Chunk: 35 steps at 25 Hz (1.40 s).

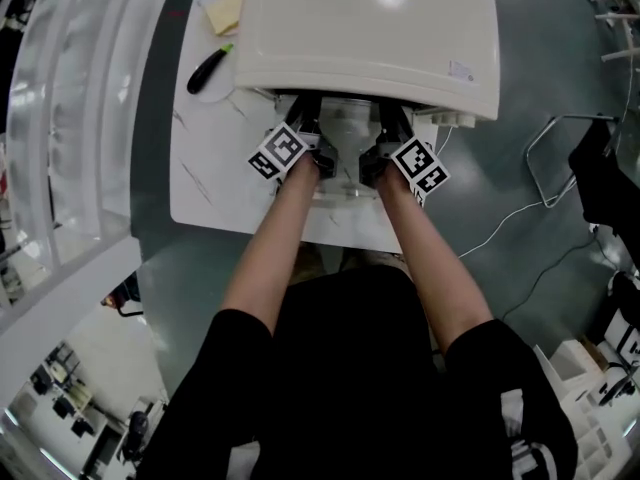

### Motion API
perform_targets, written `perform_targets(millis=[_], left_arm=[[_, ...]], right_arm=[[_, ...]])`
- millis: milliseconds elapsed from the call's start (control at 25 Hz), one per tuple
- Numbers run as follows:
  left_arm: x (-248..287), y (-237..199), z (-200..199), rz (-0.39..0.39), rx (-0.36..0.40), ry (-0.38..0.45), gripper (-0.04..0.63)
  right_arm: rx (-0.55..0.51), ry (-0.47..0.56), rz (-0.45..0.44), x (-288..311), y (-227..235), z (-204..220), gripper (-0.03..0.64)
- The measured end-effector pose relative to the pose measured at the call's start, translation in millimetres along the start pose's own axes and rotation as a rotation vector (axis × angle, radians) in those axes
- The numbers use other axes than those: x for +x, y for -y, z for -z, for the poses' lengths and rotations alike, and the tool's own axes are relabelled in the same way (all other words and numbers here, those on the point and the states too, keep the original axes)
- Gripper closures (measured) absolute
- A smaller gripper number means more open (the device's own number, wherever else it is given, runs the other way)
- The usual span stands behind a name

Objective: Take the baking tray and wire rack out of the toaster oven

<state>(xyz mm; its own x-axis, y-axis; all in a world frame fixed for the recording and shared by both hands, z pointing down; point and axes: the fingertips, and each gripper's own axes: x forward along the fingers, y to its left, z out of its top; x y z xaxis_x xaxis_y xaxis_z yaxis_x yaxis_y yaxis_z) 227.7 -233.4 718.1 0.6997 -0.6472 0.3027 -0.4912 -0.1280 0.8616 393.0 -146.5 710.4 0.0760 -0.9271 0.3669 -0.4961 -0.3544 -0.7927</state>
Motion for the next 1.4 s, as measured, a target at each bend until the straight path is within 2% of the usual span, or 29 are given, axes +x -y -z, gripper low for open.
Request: perform_targets(millis=[80,160,320,520,840,1120,1400], left_arm=[[5.0,-7.5,0.9,-0.009,-0.111,0.029,0.457],[11.8,-13.1,2.4,-0.013,-0.168,0.041,0.457],[25.4,-13.6,4.9,-0.009,-0.152,0.029,0.457],[37.6,-12.3,0.3,0.016,-0.158,0.047,0.457],[57.7,-19.1,-6.7,0.057,-0.224,0.068,0.471],[43.2,-19.9,0.7,0.077,-0.284,0.079,0.488],[-0.4,-24.2,16.7,0.063,-0.293,0.03,0.492]], right_arm=[[0.016,0.007,0.0,8.6,0.8,0.0,0.468],[0.029,0.011,0.003,18.5,2.9,0.4,0.467],[0.055,0.034,-0.006,31.7,3.5,-4.9,0.463],[0.146,0.065,0.002,43.3,9.6,-10.1,0.463],[0.265,0.081,-0.038,54.6,20.9,-13.4,0.479],[0.328,0.07,-0.027,38.8,23.3,-6.1,0.495],[0.382,0.059,-0.028,-1.5,24.6,19.1,0.505]])
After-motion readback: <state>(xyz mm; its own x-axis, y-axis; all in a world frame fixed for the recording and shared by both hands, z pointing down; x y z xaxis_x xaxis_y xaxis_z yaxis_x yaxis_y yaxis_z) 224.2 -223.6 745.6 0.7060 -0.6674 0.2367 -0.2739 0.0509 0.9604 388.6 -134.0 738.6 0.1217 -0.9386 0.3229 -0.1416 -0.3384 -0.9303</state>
